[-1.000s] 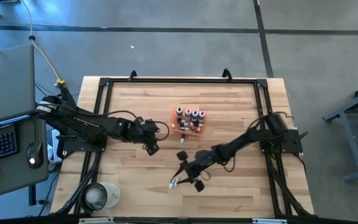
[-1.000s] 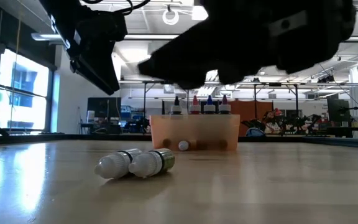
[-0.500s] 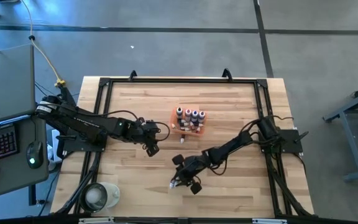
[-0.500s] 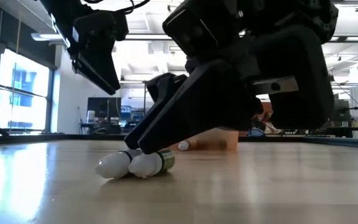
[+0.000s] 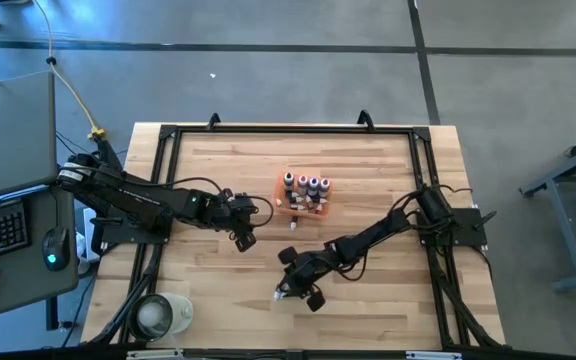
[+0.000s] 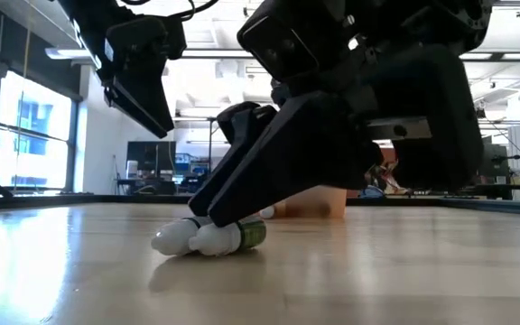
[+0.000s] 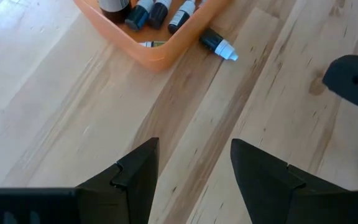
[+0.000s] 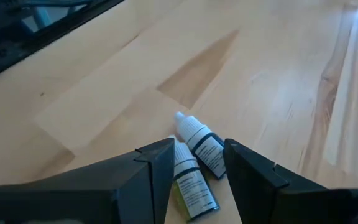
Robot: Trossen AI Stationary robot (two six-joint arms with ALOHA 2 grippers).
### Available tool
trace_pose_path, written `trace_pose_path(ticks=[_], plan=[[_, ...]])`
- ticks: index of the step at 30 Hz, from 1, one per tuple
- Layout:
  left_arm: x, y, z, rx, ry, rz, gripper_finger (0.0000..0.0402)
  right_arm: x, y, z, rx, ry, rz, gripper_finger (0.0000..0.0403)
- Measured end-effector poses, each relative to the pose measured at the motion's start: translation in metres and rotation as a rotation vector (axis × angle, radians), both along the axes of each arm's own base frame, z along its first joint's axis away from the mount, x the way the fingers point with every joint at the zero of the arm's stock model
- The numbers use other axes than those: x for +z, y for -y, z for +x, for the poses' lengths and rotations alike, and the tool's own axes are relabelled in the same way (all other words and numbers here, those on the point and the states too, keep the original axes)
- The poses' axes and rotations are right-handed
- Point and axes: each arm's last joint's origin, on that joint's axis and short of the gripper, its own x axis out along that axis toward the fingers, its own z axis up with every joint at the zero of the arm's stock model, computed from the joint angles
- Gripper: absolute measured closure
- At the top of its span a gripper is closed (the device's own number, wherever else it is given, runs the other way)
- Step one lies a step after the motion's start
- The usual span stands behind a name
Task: Pick & Place food coloring
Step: Put the small green food coloring bottle into the orange bin
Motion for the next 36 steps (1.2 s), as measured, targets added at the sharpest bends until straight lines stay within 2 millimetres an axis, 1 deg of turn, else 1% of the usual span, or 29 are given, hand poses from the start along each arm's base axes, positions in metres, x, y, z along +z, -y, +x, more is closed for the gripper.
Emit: trace_pose_path(ticks=[5,8,11,14,17,25,31,36], plan=[[0.0,0.0,0.0,0.001,0.0,0.0,0.0206,0.0,0.0,0.001,0.033,0.054,-0.058,0.027],[0.0,0.0,0.0,0.001,0.001,0.0,0.0206,0.003,0.0,0.004,0.034,0.102,-0.047,0.027],[0.0,0.0,0.0,0.001,0.001,0.0,0.0206,0.012,0.0,0.003,0.029,0.115,-0.04,0.0269],[0.0,0.0,0.0,0.002,0.004,0.001,0.0206,0.023,0.002,0.0,0.022,0.091,-0.042,0.027],[0.0,-0.001,0.0,0.011,0.005,0.014,0.0206,0.03,0.003,-0.003,-0.033,0.047,-0.016,0.027],[0.0,-0.001,0.0,0.017,0.006,0.024,0.0206,0.02,0.006,-0.011,-0.14,-0.129,0.045,0.027],[0.0,-0.001,0.0,0.013,0.005,0.026,0.0206,0.02,0.007,-0.008,-0.134,-0.086,0.026,0.027],[0.0,-0.001,0.0,0.011,0.004,0.028,0.0206,0.013,0.007,-0.004,-0.112,-0.068,0.038,0.027]])
